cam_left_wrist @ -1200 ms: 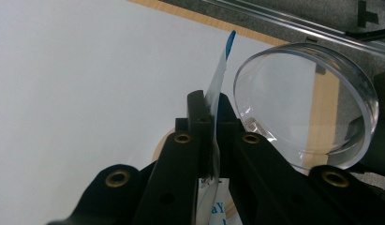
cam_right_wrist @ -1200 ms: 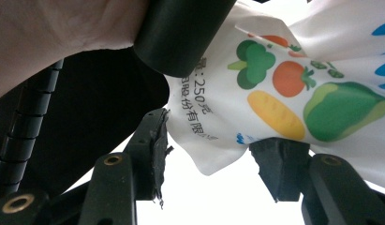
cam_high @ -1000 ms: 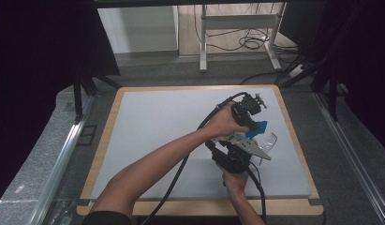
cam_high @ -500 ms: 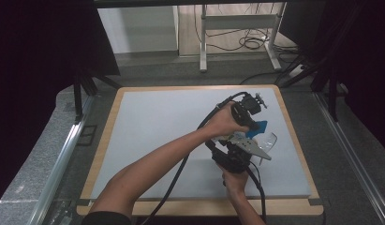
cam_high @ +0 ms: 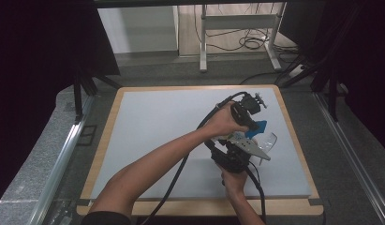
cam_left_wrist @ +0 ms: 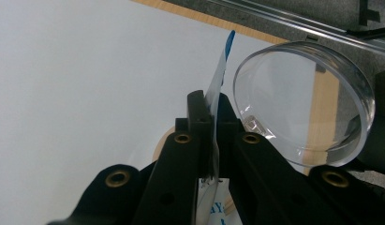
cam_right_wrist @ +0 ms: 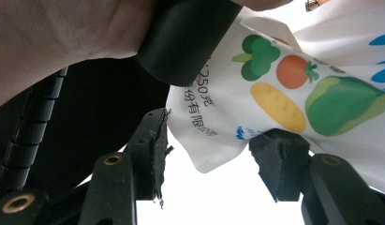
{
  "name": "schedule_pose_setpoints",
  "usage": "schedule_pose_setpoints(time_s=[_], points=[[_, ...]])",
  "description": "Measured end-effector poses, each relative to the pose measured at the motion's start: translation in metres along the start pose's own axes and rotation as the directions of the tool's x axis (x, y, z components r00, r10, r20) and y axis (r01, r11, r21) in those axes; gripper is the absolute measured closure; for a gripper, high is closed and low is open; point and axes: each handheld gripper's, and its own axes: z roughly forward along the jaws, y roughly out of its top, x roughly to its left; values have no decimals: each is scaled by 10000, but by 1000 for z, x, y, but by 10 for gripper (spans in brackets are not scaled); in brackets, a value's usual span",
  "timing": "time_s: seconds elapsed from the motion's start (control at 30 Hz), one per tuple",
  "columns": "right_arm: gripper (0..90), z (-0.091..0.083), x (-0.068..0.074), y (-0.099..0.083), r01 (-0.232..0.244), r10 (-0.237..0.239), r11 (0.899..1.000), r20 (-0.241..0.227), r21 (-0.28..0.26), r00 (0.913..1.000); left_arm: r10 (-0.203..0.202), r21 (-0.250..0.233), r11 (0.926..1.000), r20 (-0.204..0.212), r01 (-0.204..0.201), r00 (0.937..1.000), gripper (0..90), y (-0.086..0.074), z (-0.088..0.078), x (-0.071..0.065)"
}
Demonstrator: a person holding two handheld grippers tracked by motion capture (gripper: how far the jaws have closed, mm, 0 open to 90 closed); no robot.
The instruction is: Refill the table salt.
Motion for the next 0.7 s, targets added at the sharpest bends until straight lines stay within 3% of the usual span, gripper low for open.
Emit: schedule_pose_setpoints(time_s=[0.7], points=[[484, -3, 0, -3, 34, -33, 10000, 153, -52, 9999, 2, 70, 10000, 99, -2, 10000, 900, -1, 7, -2]])
